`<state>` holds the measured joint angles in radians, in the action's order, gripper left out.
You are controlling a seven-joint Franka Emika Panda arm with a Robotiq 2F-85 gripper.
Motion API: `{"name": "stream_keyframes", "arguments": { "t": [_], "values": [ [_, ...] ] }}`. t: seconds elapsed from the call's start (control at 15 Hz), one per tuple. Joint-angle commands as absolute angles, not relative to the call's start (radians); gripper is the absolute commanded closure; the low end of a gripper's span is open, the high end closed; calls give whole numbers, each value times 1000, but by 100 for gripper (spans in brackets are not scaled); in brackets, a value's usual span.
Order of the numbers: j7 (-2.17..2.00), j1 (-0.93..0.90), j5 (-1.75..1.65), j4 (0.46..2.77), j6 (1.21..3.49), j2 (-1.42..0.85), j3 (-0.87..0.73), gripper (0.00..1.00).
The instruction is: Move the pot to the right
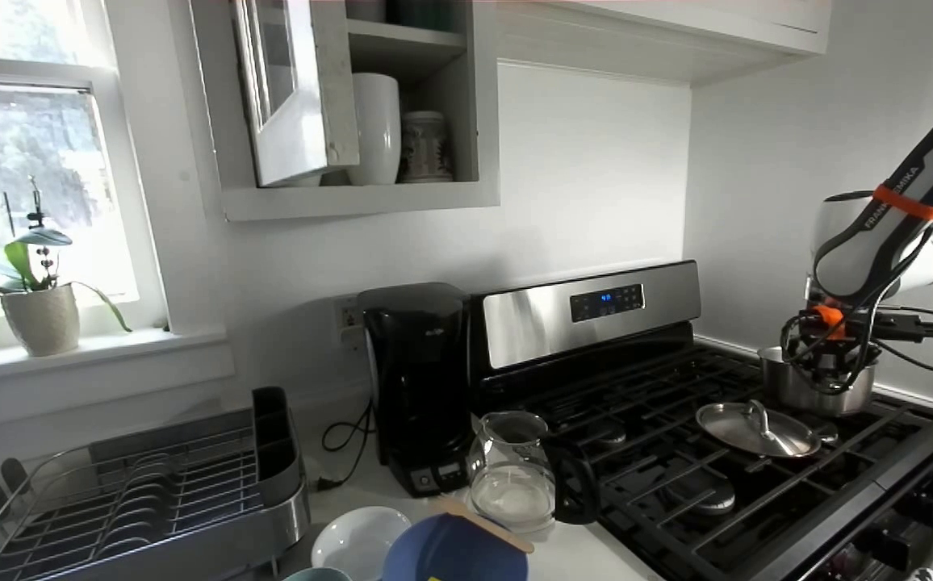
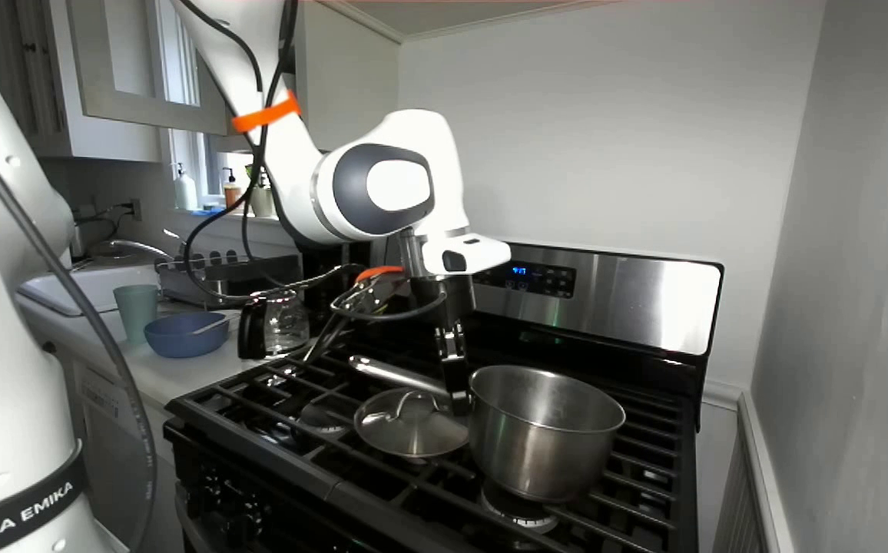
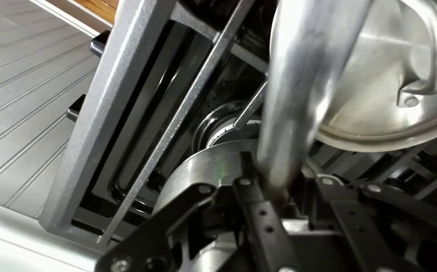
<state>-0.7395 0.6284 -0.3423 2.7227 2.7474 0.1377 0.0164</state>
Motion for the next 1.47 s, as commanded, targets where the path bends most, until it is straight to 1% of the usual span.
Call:
{"name": "stream_keyframes", "arguments": {
  "t": [0.0, 0.47, 0.87, 0.93, 1.13, 1.27, 1.33, 1.4],
  "values": [
    [-707, 550, -349, 2746, 2750, 191, -73, 93],
    [-701, 484, -365, 2753, 2750, 185, -151, 93],
    [-720, 480, -395, 2782, 2787, 186, -157, 93],
    [-709, 473, -381, 2745, 2788, 152, -156, 93],
    [-708, 471, -374, 2747, 2797, 154, -156, 92],
    [-712, 472, -380, 2745, 2797, 155, -155, 93],
    [-713, 474, -385, 2745, 2795, 154, -154, 89],
    [-715, 475, -388, 2745, 2796, 153, -154, 72]
  ]
}}
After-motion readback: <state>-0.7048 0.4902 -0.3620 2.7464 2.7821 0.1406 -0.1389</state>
